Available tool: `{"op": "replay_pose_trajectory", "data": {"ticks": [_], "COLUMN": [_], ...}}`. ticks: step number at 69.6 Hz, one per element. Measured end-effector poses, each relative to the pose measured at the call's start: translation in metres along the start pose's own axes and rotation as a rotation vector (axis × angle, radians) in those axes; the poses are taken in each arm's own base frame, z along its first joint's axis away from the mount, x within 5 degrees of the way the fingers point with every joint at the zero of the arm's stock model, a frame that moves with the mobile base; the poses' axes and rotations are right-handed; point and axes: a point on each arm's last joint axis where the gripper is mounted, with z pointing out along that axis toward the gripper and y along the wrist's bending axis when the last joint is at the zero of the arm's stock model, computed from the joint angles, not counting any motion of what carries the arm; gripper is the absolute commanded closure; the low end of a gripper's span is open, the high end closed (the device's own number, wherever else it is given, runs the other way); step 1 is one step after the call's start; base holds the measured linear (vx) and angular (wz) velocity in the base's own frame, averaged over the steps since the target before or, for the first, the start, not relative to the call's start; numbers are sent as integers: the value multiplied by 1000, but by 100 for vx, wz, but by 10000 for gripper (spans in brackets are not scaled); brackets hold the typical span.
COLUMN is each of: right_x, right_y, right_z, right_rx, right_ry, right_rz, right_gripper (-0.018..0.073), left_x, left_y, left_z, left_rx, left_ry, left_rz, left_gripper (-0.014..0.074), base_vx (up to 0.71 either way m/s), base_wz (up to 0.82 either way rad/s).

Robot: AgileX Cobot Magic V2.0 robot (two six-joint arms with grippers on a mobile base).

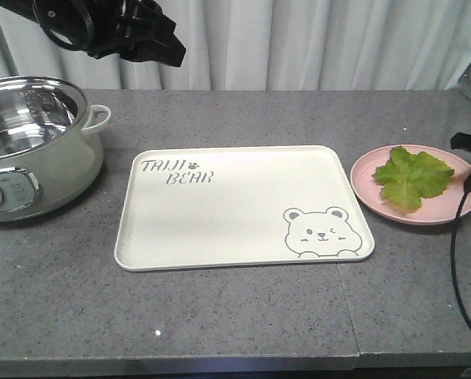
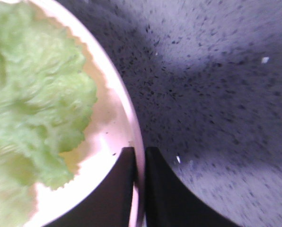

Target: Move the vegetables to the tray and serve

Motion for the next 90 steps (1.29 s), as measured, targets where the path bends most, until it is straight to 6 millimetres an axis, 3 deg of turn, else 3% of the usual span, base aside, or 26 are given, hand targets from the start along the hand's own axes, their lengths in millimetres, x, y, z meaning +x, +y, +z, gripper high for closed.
{"op": "replay_pose_trajectory", "data": {"ticks": [18,29,42,49,69,82,90], "right_x": [3,6,5,5,33,51,63], "right_y": [-23,-11,16,46,178,230,247], "right_z": [-59,-84,-94,-89,-51,-4,28], "right_rx": [-87,-152,-301,-359,-447,-422,-374], "right_ry": [-156,-223,-264,-250,-124,-35,37], "right_rz": [47,28,1,-65,-386,-503,-567], "right_gripper": [564,564,564,564,564,564,562], "left_x": [0,1,2,3,9,12,17], "left_y": [0,0,0,0,6,17,22], "left_z": [0,0,0,0,-1,-2,2], "left_rx": [1,1,3,3,-66,-189,-231], "left_ry": [2,6,25,36,96,128,159], "left_rz": [-8,-8,-7,-7,-26,-45,-52], "left_gripper": [199,199,199,199,200,200,200], "base_vx": [0,0,0,0,0,0,0], "base_wz": [0,0,0,0,0,0,0]}}
